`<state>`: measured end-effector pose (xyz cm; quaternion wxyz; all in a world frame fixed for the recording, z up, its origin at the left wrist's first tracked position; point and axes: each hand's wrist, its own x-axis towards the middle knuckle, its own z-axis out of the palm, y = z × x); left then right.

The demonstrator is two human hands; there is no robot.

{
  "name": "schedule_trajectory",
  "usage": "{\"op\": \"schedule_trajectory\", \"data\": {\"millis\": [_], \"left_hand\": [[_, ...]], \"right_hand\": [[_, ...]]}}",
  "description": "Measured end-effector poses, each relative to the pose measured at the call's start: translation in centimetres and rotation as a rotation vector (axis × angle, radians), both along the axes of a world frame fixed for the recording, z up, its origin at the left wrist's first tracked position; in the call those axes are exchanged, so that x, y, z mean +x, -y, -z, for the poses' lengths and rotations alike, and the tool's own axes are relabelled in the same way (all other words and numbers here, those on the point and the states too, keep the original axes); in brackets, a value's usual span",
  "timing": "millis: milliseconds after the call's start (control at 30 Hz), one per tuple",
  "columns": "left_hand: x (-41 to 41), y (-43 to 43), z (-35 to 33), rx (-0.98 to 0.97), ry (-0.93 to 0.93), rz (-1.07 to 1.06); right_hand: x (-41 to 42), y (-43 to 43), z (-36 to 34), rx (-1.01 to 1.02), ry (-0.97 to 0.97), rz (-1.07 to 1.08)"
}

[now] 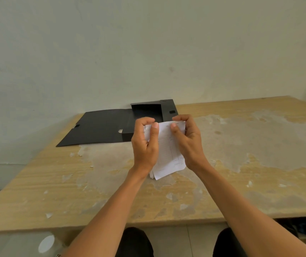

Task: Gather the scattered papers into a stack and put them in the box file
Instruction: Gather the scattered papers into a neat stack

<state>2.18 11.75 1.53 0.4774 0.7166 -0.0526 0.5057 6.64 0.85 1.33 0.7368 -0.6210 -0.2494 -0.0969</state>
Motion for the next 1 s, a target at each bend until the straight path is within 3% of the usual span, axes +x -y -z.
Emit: {"op": "schedule_trajectory", "data": {"millis": [100, 233, 500, 600, 833, 1000], "left_hand": [[-0.1, -0.5, 0.3, 0.034, 0.009, -0.001], [-0.3, -0.1, 0.9, -0.2, -0.032, 0.084], [-0.1, 0.4, 1.9, -0.384, -0.145, 0.089], [-0.2, -0.6, 1.9, -0.35, -0.168, 0.043], [-1.6, 0.1, 3.2, -0.188, -0.293, 0.127], [-1.6, -0.5, 3.6, -0.154, -0.373, 0.295]], "right_hand": [[0.3, 0.2, 0.0, 0.032, -0.004, -0.006], [0.3, 0.2, 0.8, 0.069, -0.138, -0.066], [-0.1, -0.5, 2.7, -0.015, -0.24, -0.029], [0.0, -0.2, 2.9, -0.016, -0.204, 0.014], [0.0, 0.5, 4.3, -0.073, -0.185, -0.106], [0.5, 1.4, 4.8, -0.136, -0.161, -0.196]]}}
